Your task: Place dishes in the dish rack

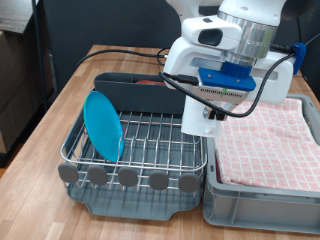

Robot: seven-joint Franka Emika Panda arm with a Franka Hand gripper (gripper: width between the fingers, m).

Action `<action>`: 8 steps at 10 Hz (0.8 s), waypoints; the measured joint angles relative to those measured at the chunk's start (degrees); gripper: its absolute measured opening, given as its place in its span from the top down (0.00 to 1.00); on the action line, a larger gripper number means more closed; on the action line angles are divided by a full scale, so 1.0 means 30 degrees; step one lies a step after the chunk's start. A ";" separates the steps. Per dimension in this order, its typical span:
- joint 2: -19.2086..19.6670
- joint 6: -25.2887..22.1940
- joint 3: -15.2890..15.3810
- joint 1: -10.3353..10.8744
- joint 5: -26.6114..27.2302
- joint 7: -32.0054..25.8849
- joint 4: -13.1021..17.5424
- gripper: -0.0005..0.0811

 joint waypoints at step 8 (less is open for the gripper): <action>0.1809 0.0048 -0.0052 -0.0835 0.1504 -0.0075 0.1980 0.91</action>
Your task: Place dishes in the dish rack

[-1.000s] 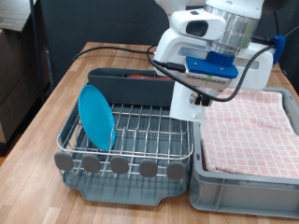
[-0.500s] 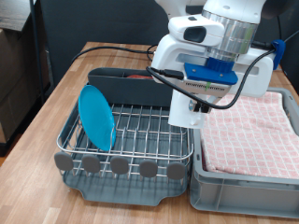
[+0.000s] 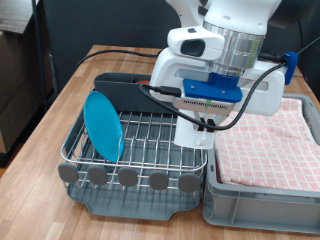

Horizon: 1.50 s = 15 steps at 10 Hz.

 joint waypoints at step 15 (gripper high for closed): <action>0.4213 0.0730 0.1144 -0.1307 0.2339 -0.1238 0.2368 0.91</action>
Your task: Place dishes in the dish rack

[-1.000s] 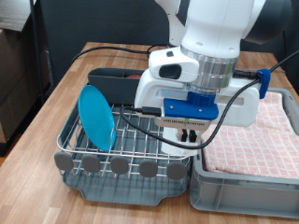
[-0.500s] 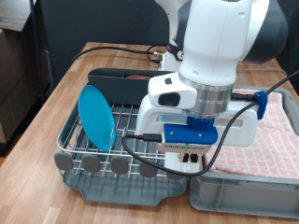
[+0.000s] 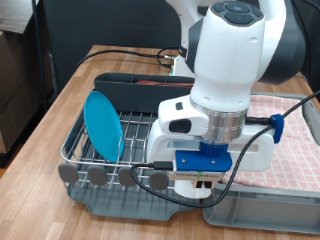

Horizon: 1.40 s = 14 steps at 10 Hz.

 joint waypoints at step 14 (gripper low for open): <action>0.0285 -0.6565 0.0570 -0.0498 0.0391 -0.0244 0.4644 0.02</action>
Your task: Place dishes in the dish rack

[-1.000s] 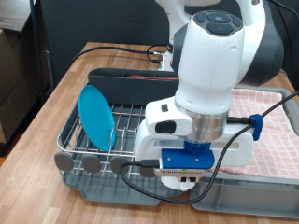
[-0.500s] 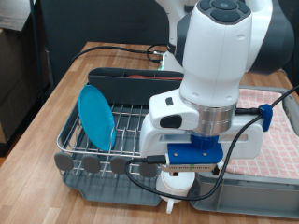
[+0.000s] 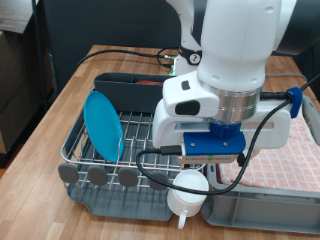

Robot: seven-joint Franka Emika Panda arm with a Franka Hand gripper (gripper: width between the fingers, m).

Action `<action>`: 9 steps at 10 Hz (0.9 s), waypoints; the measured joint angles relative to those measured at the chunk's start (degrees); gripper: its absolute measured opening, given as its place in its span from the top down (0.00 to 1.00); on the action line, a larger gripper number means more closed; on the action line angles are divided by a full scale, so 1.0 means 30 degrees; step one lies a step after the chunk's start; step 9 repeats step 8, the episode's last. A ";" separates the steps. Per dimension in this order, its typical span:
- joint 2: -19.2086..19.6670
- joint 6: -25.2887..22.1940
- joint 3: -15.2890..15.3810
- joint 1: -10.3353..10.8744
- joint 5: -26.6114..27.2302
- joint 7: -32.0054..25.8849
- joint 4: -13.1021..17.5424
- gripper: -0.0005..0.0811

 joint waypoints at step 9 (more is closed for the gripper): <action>-0.1355 -0.3193 -0.0224 0.0383 -0.0767 0.0551 0.1973 0.01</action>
